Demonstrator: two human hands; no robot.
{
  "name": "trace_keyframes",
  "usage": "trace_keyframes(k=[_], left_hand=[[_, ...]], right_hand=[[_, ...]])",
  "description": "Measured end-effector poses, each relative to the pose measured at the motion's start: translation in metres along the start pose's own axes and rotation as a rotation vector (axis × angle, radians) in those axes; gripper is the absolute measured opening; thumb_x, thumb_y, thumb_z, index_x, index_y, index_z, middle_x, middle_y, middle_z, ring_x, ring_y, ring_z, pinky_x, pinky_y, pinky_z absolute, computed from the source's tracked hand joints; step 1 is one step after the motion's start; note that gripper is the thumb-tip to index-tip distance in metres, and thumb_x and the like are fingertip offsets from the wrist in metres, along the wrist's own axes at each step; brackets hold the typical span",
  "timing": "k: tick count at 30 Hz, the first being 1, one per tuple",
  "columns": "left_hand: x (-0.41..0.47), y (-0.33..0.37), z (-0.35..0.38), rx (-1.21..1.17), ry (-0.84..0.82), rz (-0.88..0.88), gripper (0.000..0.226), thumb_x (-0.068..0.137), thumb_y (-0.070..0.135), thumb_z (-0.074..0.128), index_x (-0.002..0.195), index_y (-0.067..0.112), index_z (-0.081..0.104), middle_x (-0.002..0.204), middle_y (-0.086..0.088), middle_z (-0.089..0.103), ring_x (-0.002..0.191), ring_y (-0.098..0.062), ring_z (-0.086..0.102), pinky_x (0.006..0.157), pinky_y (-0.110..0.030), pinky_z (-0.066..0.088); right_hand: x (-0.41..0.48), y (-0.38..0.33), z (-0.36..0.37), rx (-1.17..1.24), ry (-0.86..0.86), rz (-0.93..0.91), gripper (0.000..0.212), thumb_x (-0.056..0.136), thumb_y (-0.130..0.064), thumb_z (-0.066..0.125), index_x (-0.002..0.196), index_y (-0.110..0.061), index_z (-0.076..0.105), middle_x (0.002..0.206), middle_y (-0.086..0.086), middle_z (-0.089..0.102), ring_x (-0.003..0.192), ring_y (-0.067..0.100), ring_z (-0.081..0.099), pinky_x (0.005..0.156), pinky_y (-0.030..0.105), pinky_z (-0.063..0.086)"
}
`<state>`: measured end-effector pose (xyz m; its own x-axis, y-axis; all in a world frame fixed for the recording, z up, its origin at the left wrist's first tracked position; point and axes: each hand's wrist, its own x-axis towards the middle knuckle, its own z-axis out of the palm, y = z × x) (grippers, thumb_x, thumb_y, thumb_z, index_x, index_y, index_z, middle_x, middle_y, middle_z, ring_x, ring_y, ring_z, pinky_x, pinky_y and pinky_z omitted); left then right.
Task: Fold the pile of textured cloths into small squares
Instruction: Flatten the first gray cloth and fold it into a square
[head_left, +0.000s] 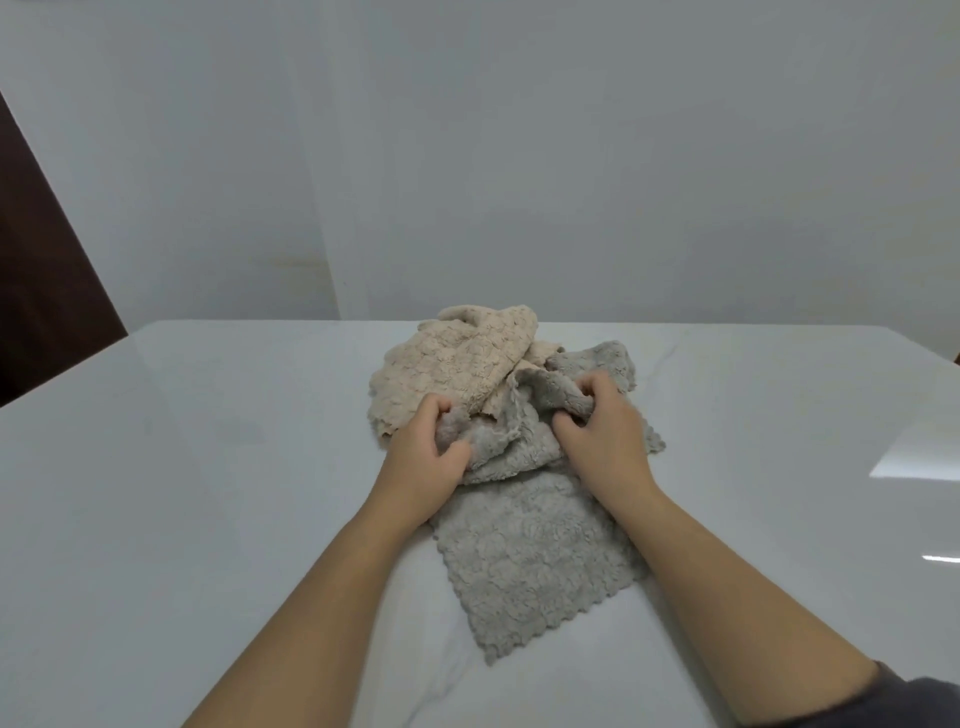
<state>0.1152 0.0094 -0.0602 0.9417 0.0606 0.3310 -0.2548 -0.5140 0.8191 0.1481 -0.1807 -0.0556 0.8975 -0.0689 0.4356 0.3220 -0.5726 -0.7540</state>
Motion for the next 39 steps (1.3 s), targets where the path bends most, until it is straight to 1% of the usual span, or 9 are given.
trace_keyframes(k=[6,11,15,20,26,29,33,36,39], left_hand=[[0.005,0.004,-0.029,0.133,0.279,-0.125,0.006,0.092,0.01,0.054,0.093,0.016,0.054,0.08,0.006,0.055,0.078,-0.015,0.051,0.058,-0.013,0.035],[0.014,0.068,-0.083,0.187,0.394,0.006,0.008,0.092,0.02,0.06,0.097,0.013,0.058,0.086,0.001,0.058,0.079,-0.018,0.052,0.063,-0.03,0.036],[0.007,0.133,-0.124,0.07,0.439,0.128,0.014,0.09,0.018,0.061,0.089,0.009,0.05,0.076,0.0,0.049,0.066,-0.014,0.043,0.058,-0.026,0.036],[-0.04,0.147,-0.149,-0.117,0.256,0.082,0.013,0.083,0.005,0.056,0.076,0.016,0.053,0.068,0.0,0.048,0.059,-0.008,0.044,0.056,-0.024,0.036],[-0.118,0.085,-0.124,0.289,-0.285,-0.138,0.017,0.087,0.007,0.053,0.075,0.016,0.062,0.07,-0.004,0.057,0.063,-0.017,0.049,0.052,-0.024,0.036],[-0.142,0.063,-0.115,0.421,-0.495,-0.183,0.016,0.085,0.011,0.052,0.072,0.018,0.06,0.068,0.007,0.056,0.06,-0.01,0.047,0.054,-0.021,0.037],[-0.15,0.064,-0.115,0.4,-0.604,-0.353,0.027,0.083,0.026,0.048,0.058,0.019,0.052,0.059,0.007,0.053,0.06,-0.017,0.041,0.052,-0.025,0.032],[-0.149,0.076,-0.116,0.353,-0.74,-0.509,0.043,0.089,0.031,0.036,0.058,0.009,0.057,0.073,-0.012,0.073,0.063,-0.025,0.06,0.056,-0.024,0.047],[-0.144,0.074,-0.106,0.432,-0.504,-0.304,0.033,0.089,0.022,0.042,0.066,0.007,0.061,0.071,-0.006,0.074,0.066,-0.024,0.067,0.068,-0.033,0.055]], right_hand=[[0.0,0.003,-0.037,0.169,0.02,0.186,0.014,0.081,-0.004,0.061,0.083,-0.018,0.064,0.08,-0.003,0.065,0.07,0.013,0.058,0.055,0.02,0.042],[0.008,-0.046,-0.083,0.23,0.071,0.065,0.021,0.081,-0.004,0.06,0.073,-0.023,0.064,0.07,-0.004,0.061,0.067,0.014,0.053,0.064,0.03,0.043],[0.007,-0.105,-0.124,0.384,0.158,-0.09,0.026,0.082,0.003,0.059,0.074,-0.022,0.056,0.065,-0.005,0.05,0.059,0.008,0.042,0.059,0.027,0.038],[-0.033,-0.125,-0.154,0.435,-0.005,-0.146,0.029,0.084,0.01,0.051,0.074,-0.016,0.055,0.065,-0.003,0.047,0.054,0.0,0.044,0.053,0.015,0.038],[-0.102,-0.071,-0.149,0.192,-0.823,0.076,0.006,0.074,-0.019,0.062,0.079,-0.019,0.061,0.077,0.003,0.052,0.07,0.016,0.048,0.057,0.025,0.035],[-0.129,-0.055,-0.141,0.065,-1.015,0.115,0.01,0.074,-0.023,0.065,0.082,-0.019,0.058,0.077,0.003,0.048,0.068,0.014,0.044,0.055,0.022,0.033],[-0.139,-0.053,-0.144,0.116,-1.281,0.303,0.024,0.092,-0.033,0.062,0.071,-0.024,0.068,0.076,-0.009,0.066,0.069,0.008,0.06,0.062,0.021,0.048],[-0.132,-0.058,-0.149,0.273,-1.306,0.384,0.06,0.098,-0.054,0.037,0.073,-0.008,0.066,0.097,0.011,0.072,0.088,0.025,0.066,0.08,0.035,0.054],[-0.126,-0.063,-0.139,0.149,-0.925,0.324,0.059,0.102,-0.048,0.035,0.07,-0.005,0.059,0.093,0.016,0.073,0.084,0.026,0.069,0.08,0.037,0.051]])
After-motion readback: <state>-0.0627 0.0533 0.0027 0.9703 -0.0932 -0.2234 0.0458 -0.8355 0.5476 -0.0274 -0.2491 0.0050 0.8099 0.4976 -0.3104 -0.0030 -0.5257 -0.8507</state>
